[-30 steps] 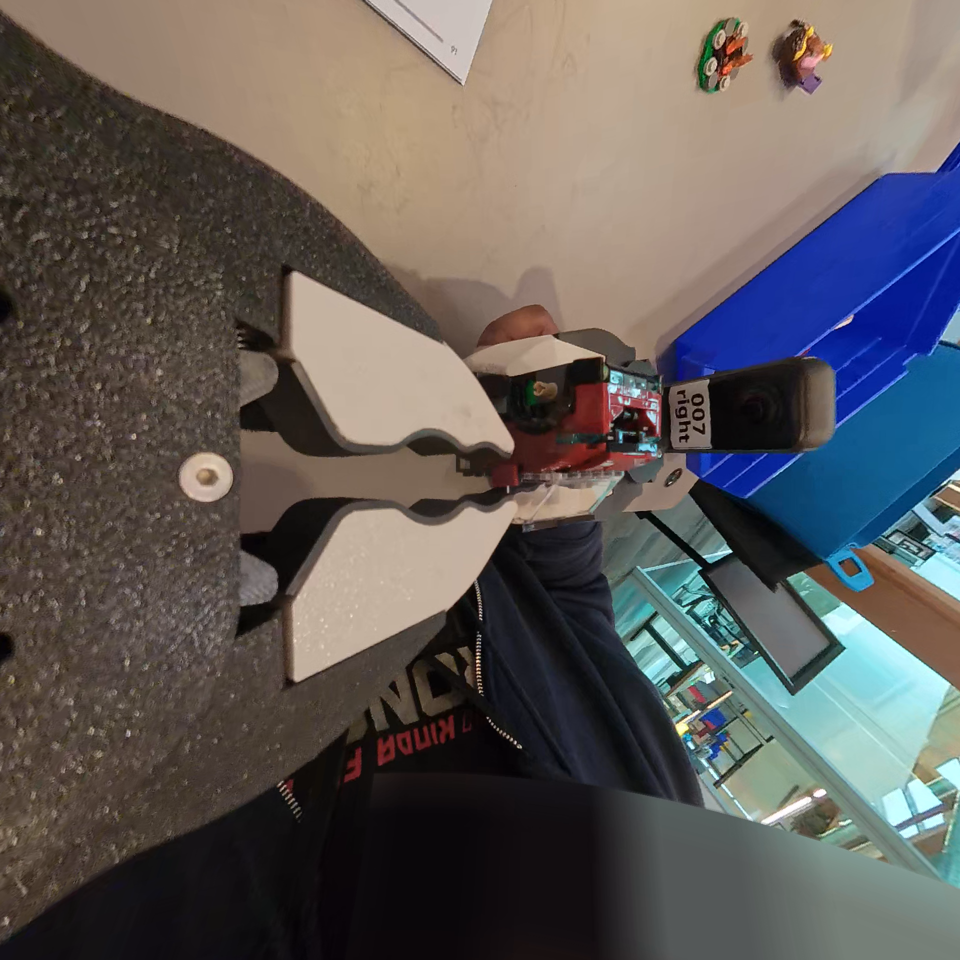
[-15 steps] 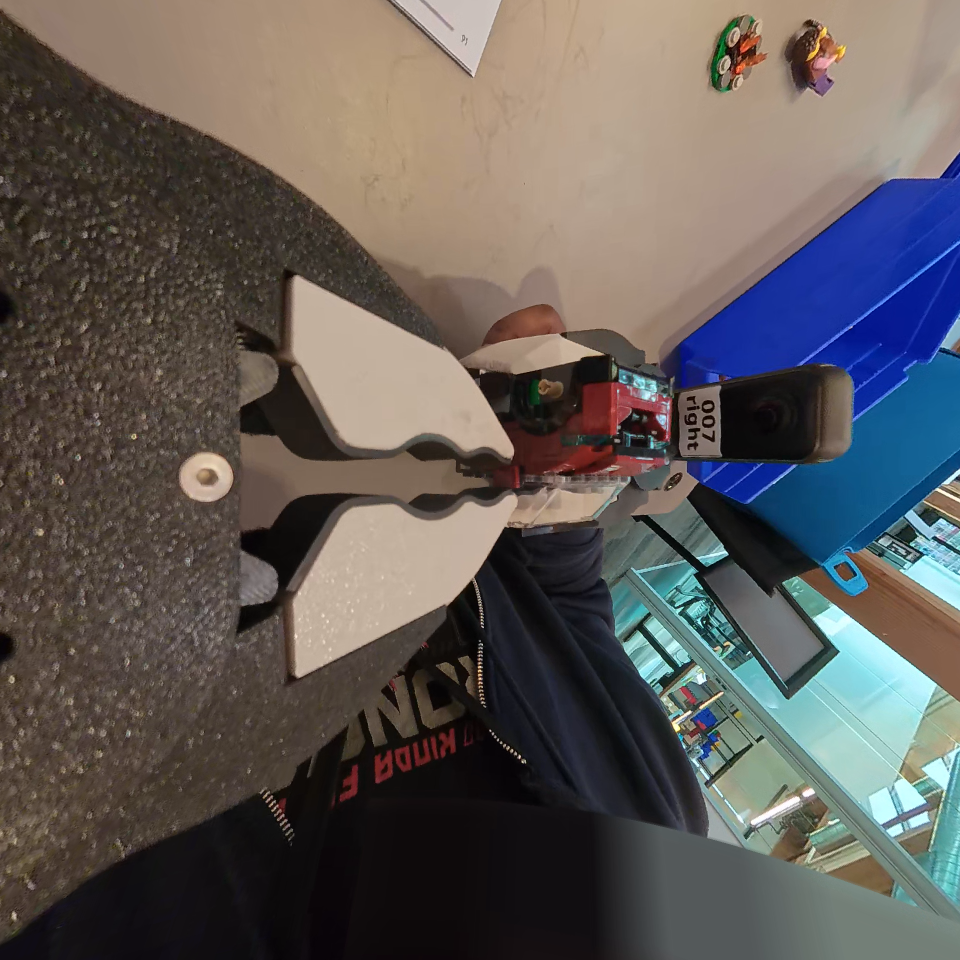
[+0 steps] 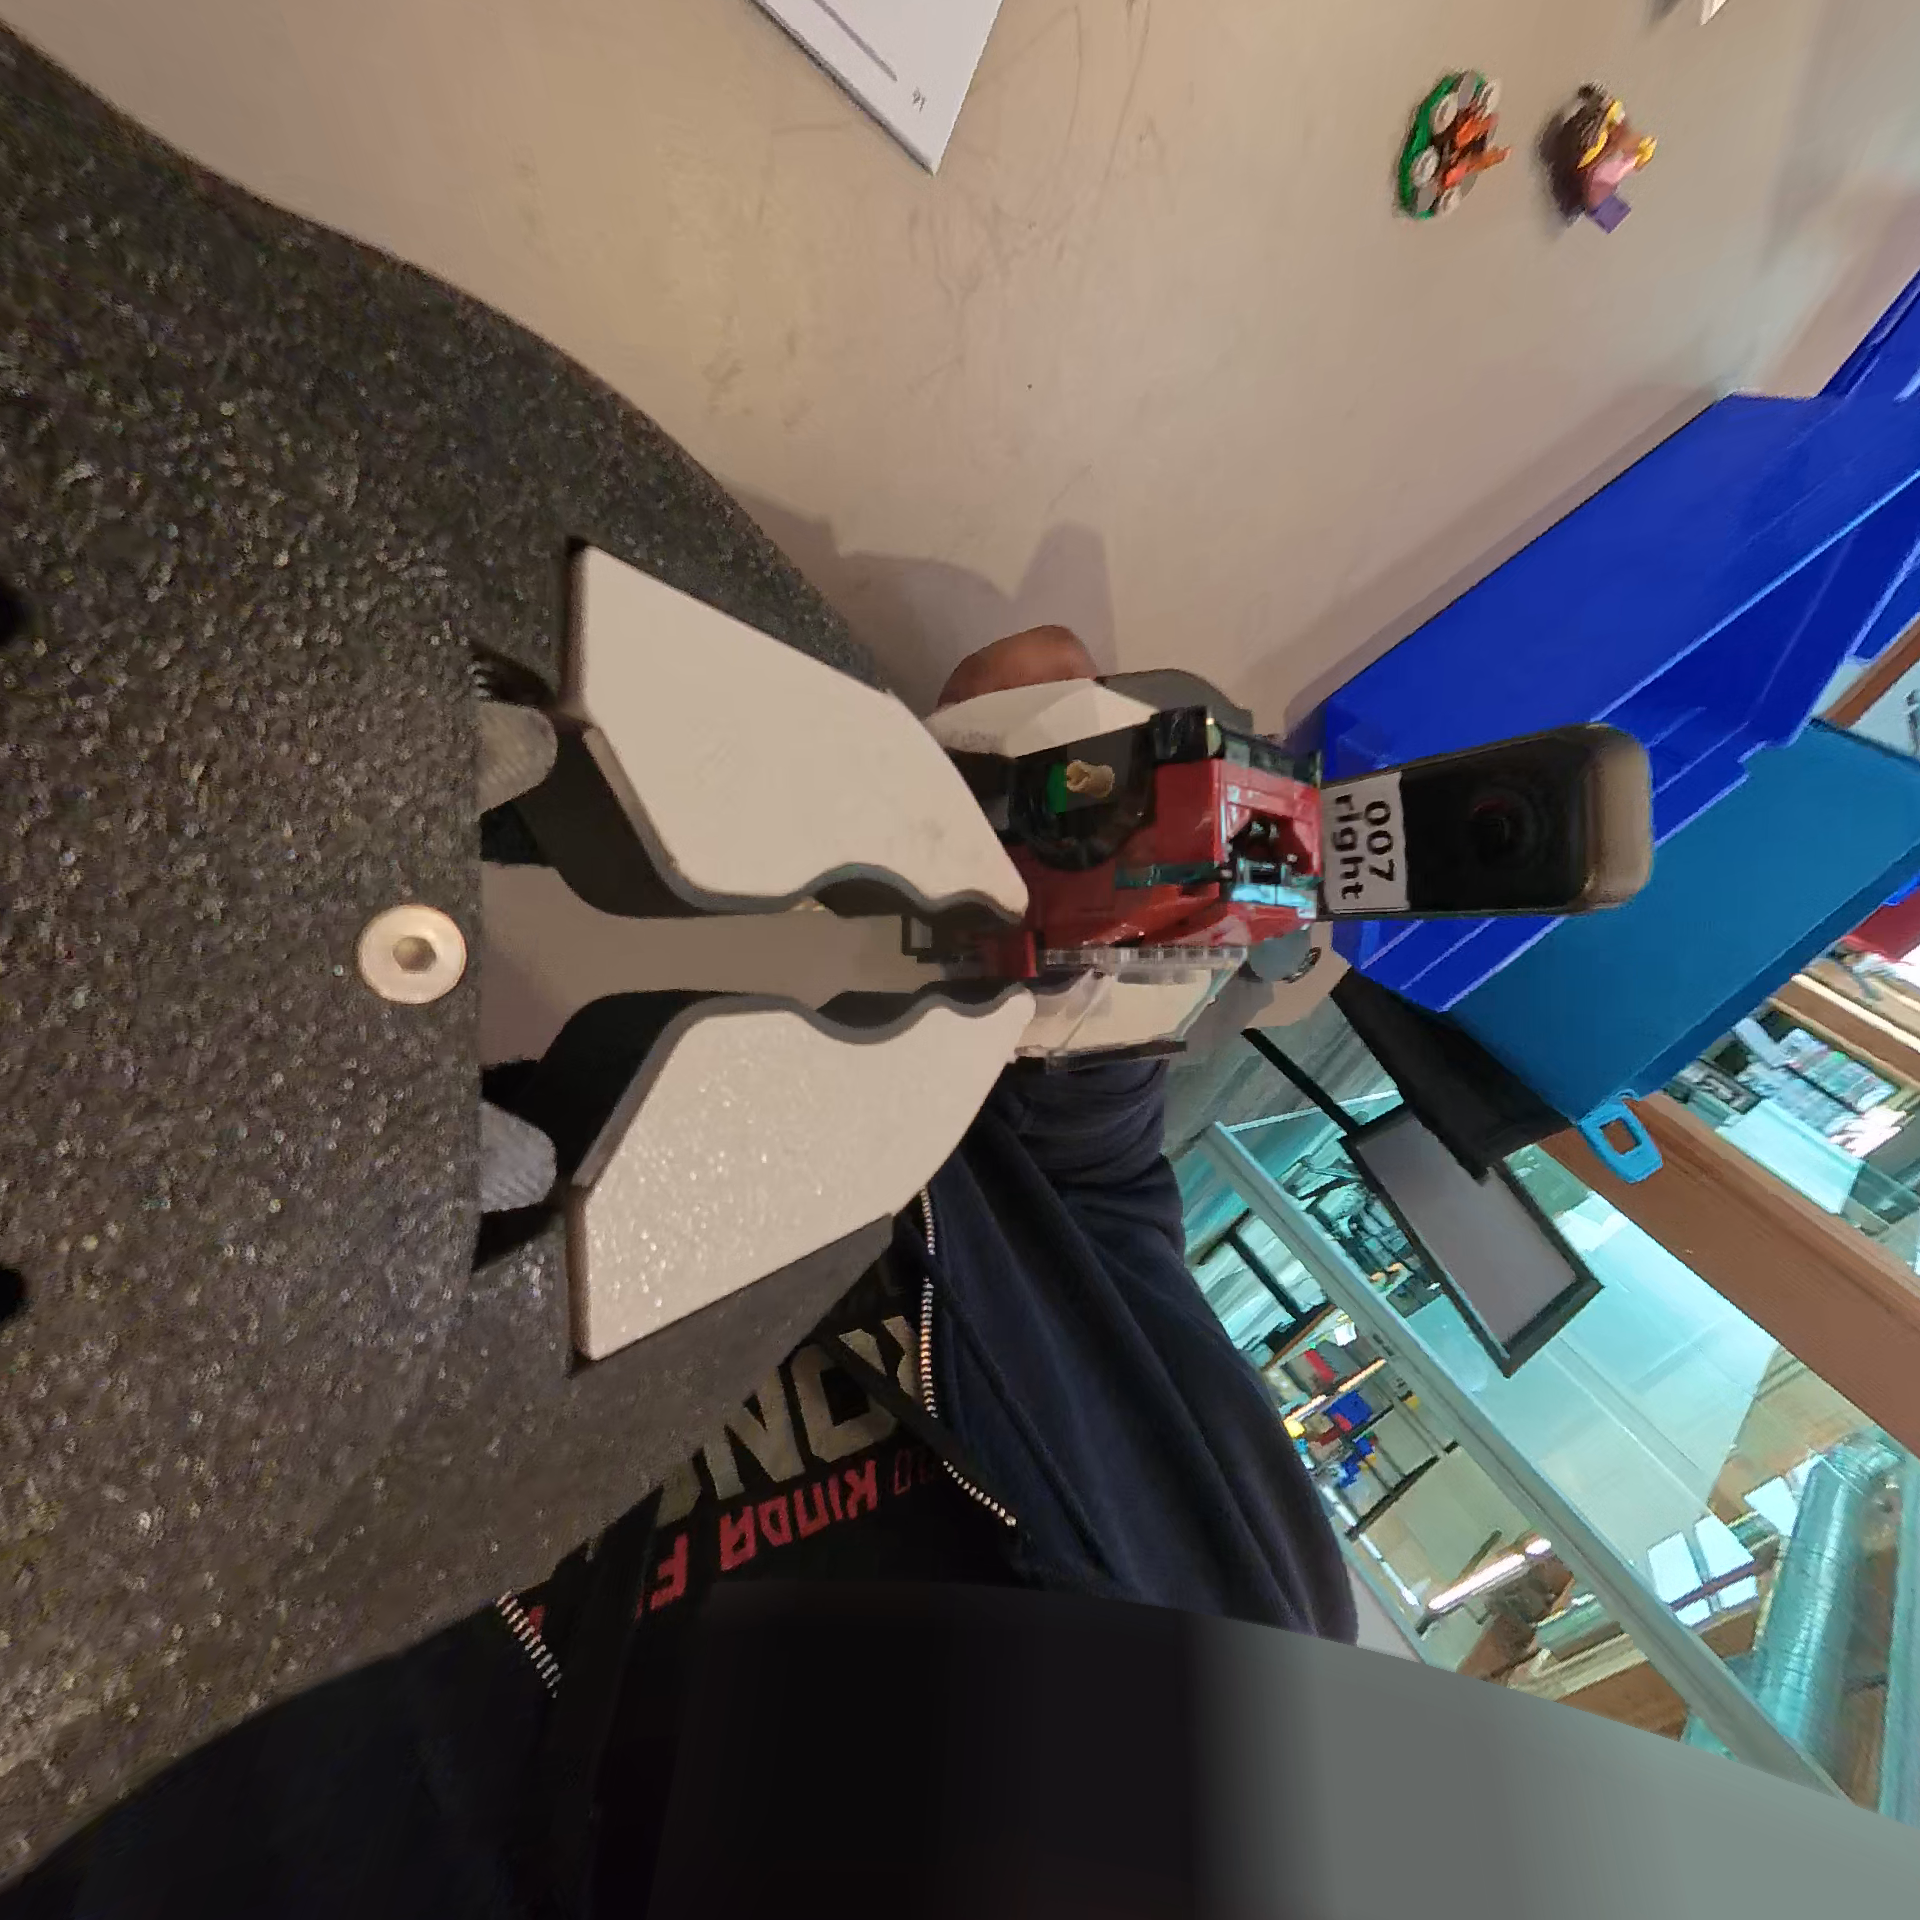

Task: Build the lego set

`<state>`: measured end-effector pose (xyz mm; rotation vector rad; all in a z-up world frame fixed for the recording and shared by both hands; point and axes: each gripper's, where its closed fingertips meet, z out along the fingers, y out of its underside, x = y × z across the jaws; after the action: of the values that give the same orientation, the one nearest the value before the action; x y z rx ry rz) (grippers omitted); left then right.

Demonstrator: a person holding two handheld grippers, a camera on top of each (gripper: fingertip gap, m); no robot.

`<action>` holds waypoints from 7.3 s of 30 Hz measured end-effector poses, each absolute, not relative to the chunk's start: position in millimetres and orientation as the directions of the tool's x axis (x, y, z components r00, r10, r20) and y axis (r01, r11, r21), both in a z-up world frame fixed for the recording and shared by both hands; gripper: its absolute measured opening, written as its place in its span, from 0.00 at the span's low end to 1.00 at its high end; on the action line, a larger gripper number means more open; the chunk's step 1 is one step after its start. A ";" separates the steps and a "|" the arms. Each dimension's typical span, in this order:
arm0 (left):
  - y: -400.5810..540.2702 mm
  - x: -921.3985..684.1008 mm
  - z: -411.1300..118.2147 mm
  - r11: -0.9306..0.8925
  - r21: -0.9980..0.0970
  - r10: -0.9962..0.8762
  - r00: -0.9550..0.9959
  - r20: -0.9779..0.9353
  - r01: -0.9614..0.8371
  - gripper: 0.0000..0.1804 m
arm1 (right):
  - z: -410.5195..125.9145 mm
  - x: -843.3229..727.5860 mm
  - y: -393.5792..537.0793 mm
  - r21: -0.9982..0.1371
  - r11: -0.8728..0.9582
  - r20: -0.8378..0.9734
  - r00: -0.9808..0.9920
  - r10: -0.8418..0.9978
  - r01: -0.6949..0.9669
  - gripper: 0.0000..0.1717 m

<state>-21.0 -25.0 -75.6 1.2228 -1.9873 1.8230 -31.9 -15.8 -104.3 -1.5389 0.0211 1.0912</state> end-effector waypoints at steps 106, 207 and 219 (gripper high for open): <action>-29.0 -4.2 -125.5 -0.656 -0.365 -0.045 -0.448 0.893 -0.661 0.29 | -113.6 4.0 -10.7 -0.617 -0.309 -0.786 0.545 0.291 -0.724 0.24; 13.3 -3.3 -137.2 -0.718 -0.409 -0.210 -0.386 0.898 -0.563 0.30 | -221.1 34.1 -105.5 -0.622 -0.752 -0.224 0.970 -0.097 -0.219 0.20; 5.7 -8.9 -135.0 -0.716 -0.388 -0.171 -0.393 0.903 -0.580 0.31 | -226.2 60.8 -108.0 -0.603 -0.757 -0.161 0.968 -0.194 -0.252 0.16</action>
<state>-8.9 5.7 -135.0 1.5464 -1.0188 2.1926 60.8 -108.0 -226.2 -2.4515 0.3121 0.1160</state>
